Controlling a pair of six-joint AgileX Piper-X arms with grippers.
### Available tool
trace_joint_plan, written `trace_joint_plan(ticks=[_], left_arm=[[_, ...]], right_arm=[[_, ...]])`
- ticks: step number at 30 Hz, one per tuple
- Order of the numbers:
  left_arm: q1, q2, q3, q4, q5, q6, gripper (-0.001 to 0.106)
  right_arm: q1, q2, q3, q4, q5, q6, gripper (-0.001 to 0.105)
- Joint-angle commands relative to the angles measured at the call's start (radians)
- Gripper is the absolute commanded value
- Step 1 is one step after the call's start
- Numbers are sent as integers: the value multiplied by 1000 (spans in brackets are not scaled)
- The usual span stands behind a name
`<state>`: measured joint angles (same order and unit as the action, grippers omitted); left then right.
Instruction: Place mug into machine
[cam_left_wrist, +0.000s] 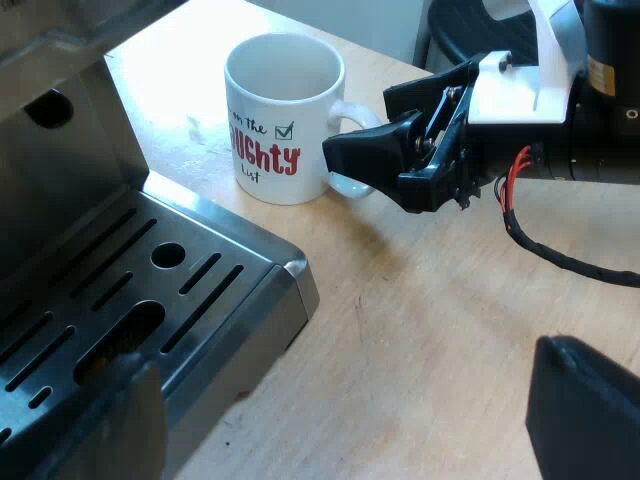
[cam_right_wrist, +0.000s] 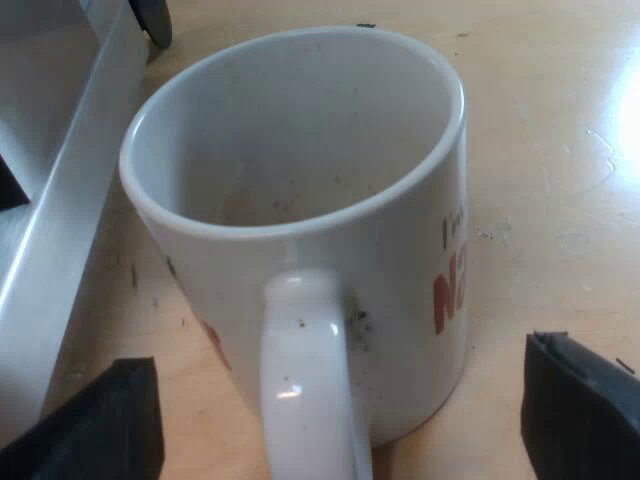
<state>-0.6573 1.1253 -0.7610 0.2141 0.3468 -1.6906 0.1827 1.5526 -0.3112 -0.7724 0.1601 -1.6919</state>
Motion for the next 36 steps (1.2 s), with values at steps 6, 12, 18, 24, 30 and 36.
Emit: trace_joint_plan(ticks=[6, 12, 18, 24, 30, 36], left_arm=[[-3, -2, -10, -7, 9, -2, 85], [-3, -2, -10, 11, 32, -6, 85], [-3, -5, -10, 14, 76, -42, 85], [-3, -46, -10, 38, 76, -60, 85], [-3, -139, -10, 87, 21, -56, 85], [-3, -240, -10, 172, -38, -27, 85]], right_arm=[[-5, 9, -19, -2, 31, 5, 74], [-5, 21, -28, 11, 35, 5, 55], [-5, 21, -28, 14, 87, 21, 17], [-5, 21, -28, 14, 83, 21, 0], [6, -11, -24, 24, 22, 17, 0], [63, -116, -25, 140, 39, -91, 0]])
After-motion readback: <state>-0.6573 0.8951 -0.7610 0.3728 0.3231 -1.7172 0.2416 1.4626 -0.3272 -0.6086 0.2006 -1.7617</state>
